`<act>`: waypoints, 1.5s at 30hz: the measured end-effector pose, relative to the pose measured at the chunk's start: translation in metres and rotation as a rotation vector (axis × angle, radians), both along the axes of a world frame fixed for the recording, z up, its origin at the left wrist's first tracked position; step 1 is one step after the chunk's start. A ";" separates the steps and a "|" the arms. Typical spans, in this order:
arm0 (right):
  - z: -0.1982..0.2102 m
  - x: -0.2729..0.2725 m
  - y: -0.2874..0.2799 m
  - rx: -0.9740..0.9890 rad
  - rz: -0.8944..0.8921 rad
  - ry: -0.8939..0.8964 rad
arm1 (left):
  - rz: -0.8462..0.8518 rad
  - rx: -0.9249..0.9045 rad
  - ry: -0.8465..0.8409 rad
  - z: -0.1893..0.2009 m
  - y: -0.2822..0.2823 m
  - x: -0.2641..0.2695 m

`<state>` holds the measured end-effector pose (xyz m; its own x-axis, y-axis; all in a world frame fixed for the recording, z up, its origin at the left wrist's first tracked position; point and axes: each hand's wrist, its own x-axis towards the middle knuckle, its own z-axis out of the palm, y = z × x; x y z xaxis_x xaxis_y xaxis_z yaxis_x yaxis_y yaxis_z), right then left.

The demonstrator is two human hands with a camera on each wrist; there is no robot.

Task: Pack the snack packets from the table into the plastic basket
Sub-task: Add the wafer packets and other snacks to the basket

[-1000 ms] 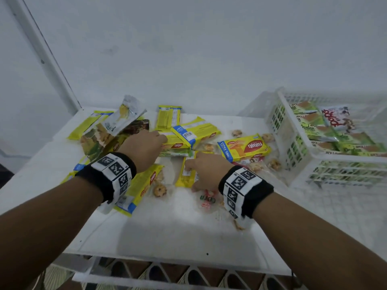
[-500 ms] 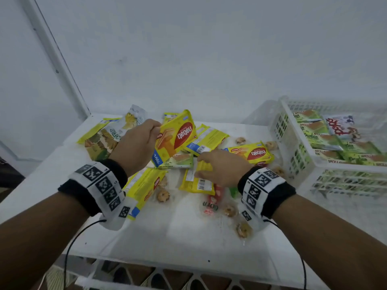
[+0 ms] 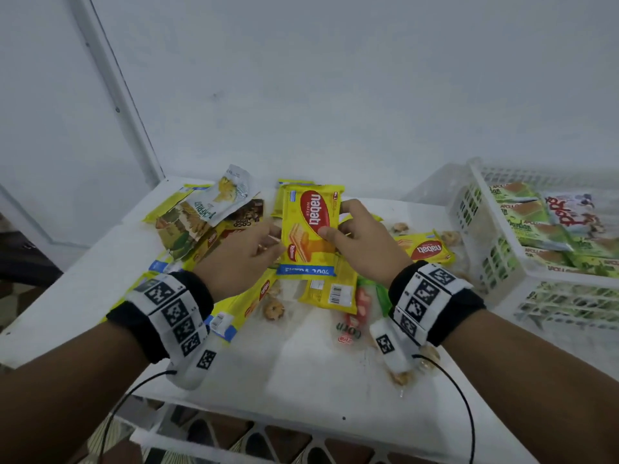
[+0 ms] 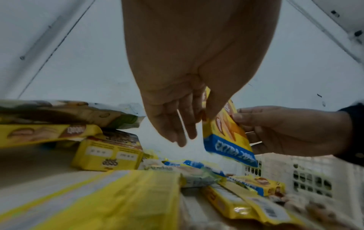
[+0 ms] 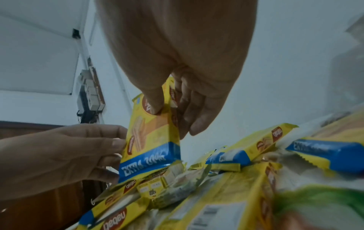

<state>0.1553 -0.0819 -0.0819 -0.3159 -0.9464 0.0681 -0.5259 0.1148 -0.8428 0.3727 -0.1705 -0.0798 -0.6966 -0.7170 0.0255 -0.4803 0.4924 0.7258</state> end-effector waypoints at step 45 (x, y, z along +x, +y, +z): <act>0.038 -0.089 0.085 -0.158 -0.527 -0.265 | 0.012 0.222 0.401 0.064 -0.006 -0.089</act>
<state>0.0663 0.0026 -0.0441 -0.7643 -0.6430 0.0495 -0.2020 0.1657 -0.9653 0.2839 -0.1761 -0.0153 -0.6547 -0.7434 0.1365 -0.1440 0.3000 0.9430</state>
